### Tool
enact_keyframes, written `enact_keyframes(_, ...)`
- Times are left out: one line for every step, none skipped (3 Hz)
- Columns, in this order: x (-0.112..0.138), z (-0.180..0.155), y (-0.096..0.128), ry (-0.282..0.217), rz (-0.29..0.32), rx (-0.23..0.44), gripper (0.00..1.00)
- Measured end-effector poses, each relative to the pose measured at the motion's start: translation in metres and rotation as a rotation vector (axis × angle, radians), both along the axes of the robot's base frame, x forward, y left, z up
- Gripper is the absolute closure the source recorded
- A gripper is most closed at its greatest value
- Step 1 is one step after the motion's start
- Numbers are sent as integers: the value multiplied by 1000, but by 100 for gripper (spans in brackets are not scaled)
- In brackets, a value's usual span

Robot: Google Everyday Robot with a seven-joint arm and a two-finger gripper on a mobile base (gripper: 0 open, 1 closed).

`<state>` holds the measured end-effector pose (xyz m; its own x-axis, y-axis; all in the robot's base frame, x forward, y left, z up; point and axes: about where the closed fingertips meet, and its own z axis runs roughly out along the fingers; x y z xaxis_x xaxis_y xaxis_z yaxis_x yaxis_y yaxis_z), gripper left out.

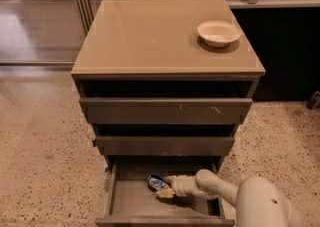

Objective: Pick pepsi can from bottom drawer and place on counter

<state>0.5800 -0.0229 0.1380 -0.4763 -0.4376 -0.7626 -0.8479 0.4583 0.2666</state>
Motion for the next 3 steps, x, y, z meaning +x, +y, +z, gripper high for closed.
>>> enact_keyframes(0,0,0,0,0,0,62)
enact_keyframes(0,0,0,0,0,0,85)
enact_keyframes(0,0,0,0,0,0,100)
